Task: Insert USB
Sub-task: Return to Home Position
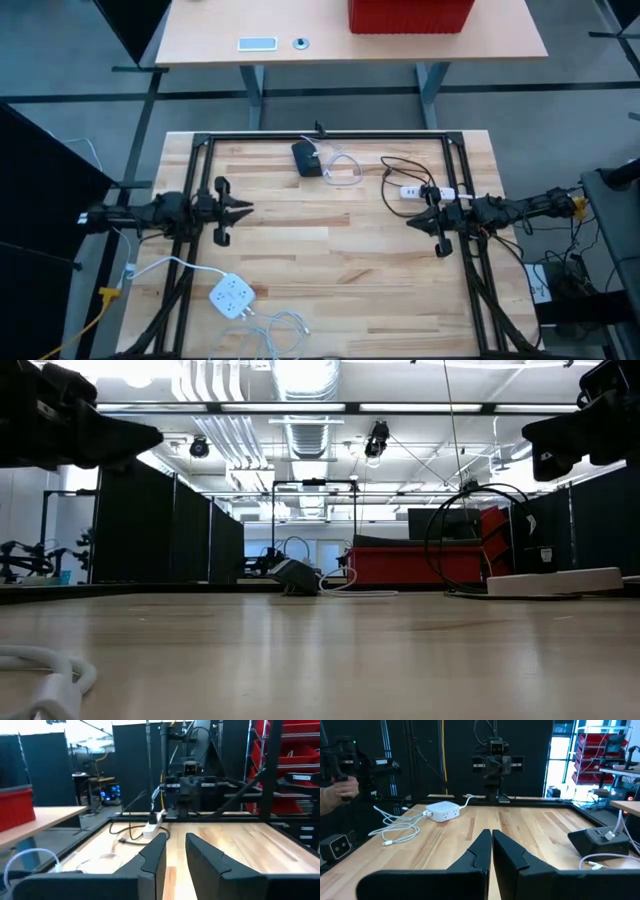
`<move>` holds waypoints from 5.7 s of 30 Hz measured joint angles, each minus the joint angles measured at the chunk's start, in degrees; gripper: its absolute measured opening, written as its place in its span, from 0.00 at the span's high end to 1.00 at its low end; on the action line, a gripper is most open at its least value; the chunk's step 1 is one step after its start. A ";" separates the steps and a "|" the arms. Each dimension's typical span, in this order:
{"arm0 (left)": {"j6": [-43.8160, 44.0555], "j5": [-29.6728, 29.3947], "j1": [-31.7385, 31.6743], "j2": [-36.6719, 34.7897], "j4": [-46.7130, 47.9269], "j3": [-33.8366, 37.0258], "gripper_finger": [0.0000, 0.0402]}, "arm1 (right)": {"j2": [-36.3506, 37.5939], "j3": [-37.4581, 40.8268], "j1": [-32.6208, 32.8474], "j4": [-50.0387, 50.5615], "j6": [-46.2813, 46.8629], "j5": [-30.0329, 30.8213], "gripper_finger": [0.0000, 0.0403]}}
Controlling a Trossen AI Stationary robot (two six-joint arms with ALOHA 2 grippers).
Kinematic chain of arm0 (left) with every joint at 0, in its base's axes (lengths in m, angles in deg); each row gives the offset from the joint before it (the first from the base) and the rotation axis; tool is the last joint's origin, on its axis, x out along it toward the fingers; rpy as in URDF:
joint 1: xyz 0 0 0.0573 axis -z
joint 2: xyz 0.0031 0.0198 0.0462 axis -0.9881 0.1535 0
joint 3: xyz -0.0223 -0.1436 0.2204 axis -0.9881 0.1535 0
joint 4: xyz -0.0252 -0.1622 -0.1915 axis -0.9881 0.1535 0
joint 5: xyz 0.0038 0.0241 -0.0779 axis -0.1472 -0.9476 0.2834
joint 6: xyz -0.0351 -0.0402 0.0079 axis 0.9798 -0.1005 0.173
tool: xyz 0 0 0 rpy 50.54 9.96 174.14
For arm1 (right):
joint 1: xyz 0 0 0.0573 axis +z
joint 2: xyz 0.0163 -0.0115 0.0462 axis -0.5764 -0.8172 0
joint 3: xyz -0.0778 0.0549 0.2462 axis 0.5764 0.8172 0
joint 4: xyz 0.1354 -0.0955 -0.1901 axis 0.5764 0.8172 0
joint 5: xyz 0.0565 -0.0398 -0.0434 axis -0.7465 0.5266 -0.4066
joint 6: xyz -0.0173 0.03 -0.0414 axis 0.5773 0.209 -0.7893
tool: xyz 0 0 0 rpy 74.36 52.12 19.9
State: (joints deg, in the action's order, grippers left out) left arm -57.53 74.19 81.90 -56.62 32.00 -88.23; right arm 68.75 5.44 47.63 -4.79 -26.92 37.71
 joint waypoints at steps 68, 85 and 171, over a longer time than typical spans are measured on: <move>3.40 3.49 0.64 1.26 5.06 0.00 1.00 | -1.94 0.09 -7.58 0.33 -0.24 -3.64 1.00; 3.40 3.42 0.64 1.43 4.86 0.00 1.00 | -2.22 0.11 -7.58 0.53 5.20 -4.91 1.00; 3.40 3.46 0.64 1.50 4.71 0.00 1.00 | -2.33 0.11 -7.58 0.53 4.00 -4.86 1.00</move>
State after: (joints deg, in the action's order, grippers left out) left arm -54.14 77.65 82.54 -55.13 36.71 -88.23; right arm 66.42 5.55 40.04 -4.26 -22.92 32.85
